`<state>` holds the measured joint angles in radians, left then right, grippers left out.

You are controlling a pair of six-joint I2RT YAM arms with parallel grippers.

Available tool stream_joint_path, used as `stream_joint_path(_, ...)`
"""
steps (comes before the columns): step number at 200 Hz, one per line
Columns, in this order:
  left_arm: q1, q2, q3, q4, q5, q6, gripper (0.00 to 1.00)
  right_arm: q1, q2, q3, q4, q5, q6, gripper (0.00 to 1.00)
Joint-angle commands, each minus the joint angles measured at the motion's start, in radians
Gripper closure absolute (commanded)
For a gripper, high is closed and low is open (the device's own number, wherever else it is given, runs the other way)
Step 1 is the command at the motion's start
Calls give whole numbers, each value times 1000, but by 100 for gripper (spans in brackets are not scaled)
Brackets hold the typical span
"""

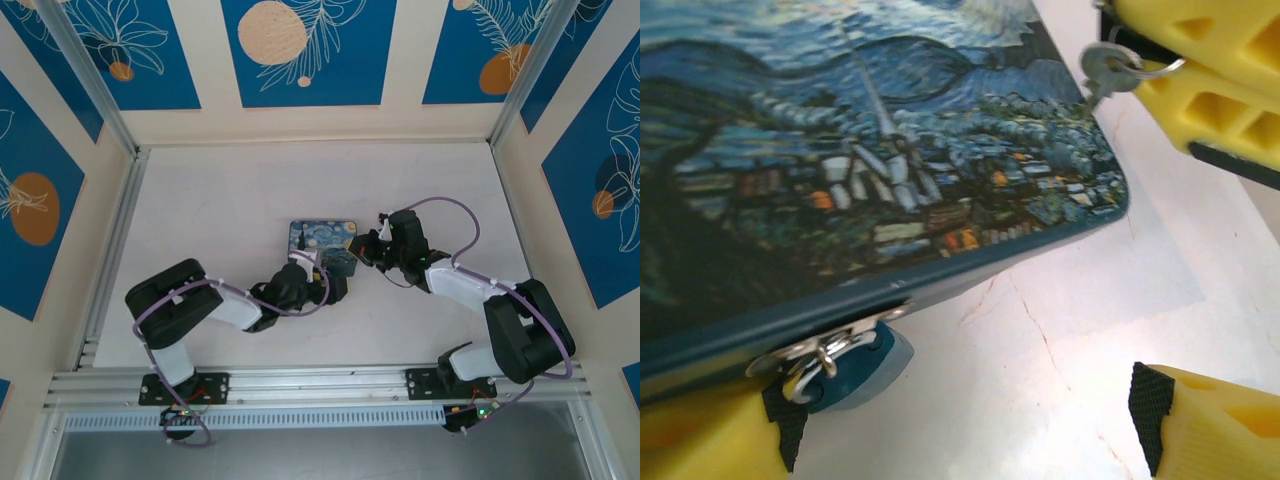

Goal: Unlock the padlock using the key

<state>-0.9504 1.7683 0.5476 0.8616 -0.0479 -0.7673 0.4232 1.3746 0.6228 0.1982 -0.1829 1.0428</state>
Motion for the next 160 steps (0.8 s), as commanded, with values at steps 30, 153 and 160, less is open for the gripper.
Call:
stream_joint_path(30,-13,77,-6,103,-59,-91,19,-8,4,-1,4,5,-24,100)
stream_joint_path(153,-60,118,1,206,-188,-192,43,-22,24,-1,10,-5,-31,100)
stream_joint_path(160,-60,131,4,202,-198,-207,43,-22,24,-1,10,-9,-31,100)
